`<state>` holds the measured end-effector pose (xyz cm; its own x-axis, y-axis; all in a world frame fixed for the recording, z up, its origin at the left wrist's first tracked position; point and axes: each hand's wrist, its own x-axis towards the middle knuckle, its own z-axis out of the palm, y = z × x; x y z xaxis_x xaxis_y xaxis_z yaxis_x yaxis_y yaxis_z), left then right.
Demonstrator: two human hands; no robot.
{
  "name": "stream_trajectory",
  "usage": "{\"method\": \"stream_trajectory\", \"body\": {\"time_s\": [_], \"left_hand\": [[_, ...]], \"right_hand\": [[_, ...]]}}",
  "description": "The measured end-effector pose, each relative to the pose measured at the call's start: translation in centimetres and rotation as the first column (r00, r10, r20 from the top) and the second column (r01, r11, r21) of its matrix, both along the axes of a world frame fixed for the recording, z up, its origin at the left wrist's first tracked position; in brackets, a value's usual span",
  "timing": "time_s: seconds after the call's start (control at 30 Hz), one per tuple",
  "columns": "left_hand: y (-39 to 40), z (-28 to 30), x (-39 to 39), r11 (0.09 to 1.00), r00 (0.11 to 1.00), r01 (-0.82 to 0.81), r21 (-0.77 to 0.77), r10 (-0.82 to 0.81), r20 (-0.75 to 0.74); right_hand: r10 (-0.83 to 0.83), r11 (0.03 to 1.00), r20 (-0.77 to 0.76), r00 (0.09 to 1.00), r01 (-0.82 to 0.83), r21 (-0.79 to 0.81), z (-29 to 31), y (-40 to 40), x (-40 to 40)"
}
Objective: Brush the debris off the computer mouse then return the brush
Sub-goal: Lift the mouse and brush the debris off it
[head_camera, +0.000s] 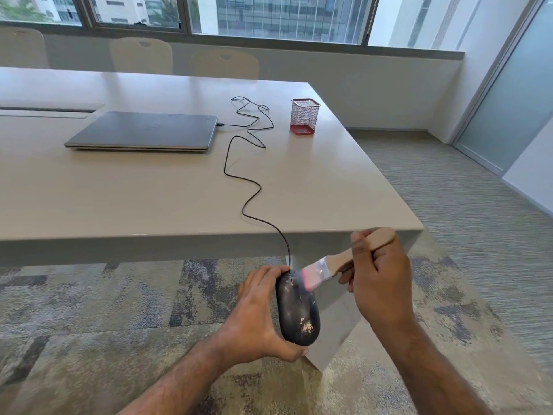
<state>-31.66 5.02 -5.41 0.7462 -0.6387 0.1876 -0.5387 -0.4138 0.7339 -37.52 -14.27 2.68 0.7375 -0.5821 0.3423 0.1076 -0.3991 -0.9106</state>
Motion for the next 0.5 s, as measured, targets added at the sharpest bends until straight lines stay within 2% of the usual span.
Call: {"method": "stream_trajectory", "body": {"time_s": [0.13, 0.3, 0.4, 0.5], "left_hand": [[-0.1, 0.2, -0.1, 1.0, 1.0, 0.01, -0.017, -0.01, -0.003], [0.2, 0.1, -0.3, 1.0, 1.0, 0.024, 0.006, -0.024, -0.007], [0.1, 0.1, -0.4, 1.0, 1.0, 0.025, -0.003, -0.025, -0.003], [0.0, 0.2, -0.4, 0.999, 1.0, 0.03, -0.016, -0.03, 0.0]], "right_hand": [[0.034, 0.979, -0.024, 0.999, -0.029, 0.201, -1.8, -0.3, 0.3], [-0.049, 0.967, -0.026, 0.998, 0.054, 0.25, -2.2, -1.8, 0.5], [-0.03, 0.939, -0.016, 0.999, 0.034, 0.343, -2.1, -1.7, 1.1], [-0.01, 0.903, -0.071, 0.997, 0.04, 0.428, -2.7, -1.2, 1.7]]}}
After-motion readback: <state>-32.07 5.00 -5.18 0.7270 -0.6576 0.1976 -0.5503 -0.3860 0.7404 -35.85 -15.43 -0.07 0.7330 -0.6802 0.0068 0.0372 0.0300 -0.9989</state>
